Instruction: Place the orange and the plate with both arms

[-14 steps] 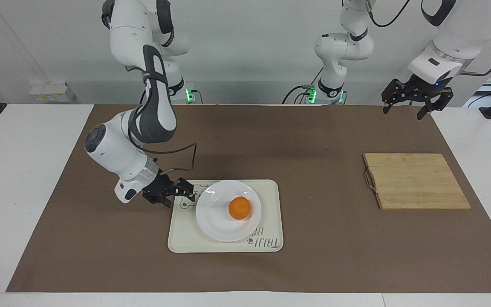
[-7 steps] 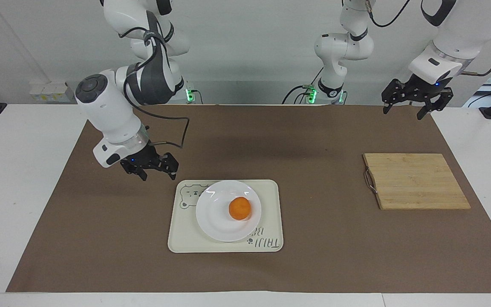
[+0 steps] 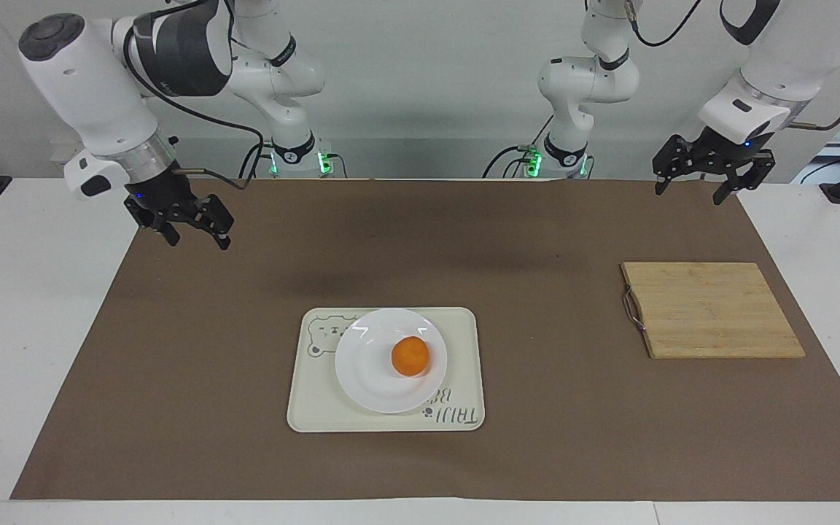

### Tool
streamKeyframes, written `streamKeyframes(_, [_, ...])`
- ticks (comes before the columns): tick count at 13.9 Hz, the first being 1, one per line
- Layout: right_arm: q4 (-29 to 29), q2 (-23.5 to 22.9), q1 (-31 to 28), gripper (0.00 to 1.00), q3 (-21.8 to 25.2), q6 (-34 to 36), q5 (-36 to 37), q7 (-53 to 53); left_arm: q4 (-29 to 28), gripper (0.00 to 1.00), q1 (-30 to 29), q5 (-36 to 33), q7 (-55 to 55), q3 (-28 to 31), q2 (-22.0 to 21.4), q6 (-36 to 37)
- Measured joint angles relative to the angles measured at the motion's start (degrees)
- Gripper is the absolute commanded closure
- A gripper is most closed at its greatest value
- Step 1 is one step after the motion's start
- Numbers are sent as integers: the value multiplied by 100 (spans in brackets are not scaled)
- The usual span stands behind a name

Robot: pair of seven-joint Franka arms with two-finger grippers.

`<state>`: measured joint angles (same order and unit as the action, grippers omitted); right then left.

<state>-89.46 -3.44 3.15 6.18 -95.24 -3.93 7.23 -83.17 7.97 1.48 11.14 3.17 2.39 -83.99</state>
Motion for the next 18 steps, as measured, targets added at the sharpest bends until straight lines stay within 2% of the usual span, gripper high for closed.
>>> streamKeyframes(5, [95, 555, 6, 0, -68, 917, 243, -21, 0, 0, 0, 0, 0, -9, 0, 0])
streamKeyframes(8, [-158, 774, 18, 0, -85, 1028, 243, -26, 0, 0, 0, 0, 0, -9, 0, 0])
streamKeyframes(12, [-70, 708, 20, 0, -92, 1049, 309, -501, 0, 0, 0, 0, 0, -9, 0, 0])
streamKeyframes(15, [130, 575, 28, 0, -120, 1013, 308, -554, 0, 0, 0, 0, 0, -9, 0, 0])
streamKeyframes(18, [77, 567, 31, 0, -123, 927, 309, -562, 0, 0, 0, 0, -1, 0, 0, 7])
